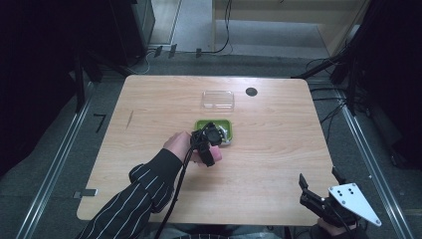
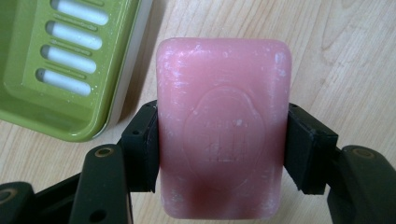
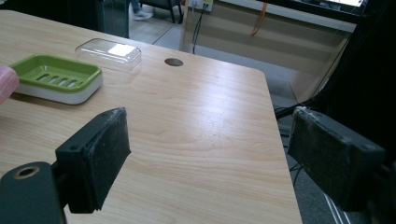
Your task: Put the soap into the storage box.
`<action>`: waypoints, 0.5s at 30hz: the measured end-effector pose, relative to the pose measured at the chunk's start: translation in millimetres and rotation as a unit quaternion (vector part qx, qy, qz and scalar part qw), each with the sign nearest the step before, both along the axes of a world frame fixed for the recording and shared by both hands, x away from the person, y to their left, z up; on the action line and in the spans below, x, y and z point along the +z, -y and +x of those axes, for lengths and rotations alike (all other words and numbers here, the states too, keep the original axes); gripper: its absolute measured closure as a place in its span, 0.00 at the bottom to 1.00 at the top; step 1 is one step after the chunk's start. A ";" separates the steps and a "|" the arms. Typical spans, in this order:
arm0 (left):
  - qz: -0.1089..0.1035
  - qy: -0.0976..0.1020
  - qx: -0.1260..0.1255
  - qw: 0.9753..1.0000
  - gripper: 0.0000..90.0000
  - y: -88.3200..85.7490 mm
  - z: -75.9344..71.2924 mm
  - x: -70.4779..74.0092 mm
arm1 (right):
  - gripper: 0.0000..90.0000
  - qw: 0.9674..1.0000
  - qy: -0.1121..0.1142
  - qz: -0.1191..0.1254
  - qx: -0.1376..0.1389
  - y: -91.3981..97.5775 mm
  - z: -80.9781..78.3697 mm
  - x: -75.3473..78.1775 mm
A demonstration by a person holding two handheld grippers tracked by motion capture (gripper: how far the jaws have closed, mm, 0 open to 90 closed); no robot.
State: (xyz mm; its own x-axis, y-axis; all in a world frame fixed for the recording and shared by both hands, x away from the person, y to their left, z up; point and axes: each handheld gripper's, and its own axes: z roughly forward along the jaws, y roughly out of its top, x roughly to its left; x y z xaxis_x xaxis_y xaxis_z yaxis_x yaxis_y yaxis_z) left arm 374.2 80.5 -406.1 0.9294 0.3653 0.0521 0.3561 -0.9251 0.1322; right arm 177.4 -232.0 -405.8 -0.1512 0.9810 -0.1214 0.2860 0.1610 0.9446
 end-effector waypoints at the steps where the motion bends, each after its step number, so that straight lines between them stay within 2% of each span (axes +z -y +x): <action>1: -0.002 0.002 -0.001 1.000 0.43 0.3 0.7 0.5 | 0.15 1.000 0.000 0.000 0.000 0.2 0.0 0.0; 15: -0.007 0.012 -0.015 1.000 0.43 1.9 11.7 8.5 | 0.15 1.000 0.000 0.000 0.000 0.4 -0.1 0.0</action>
State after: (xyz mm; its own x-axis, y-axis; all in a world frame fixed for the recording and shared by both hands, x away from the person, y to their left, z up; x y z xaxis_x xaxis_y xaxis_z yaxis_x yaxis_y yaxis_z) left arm 385.9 78.6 -397.7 0.9383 0.3385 0.0707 0.3252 -0.9332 0.1530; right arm 177.3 -232.4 -405.8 -0.1509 0.9811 -0.1213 0.2867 0.1608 0.9444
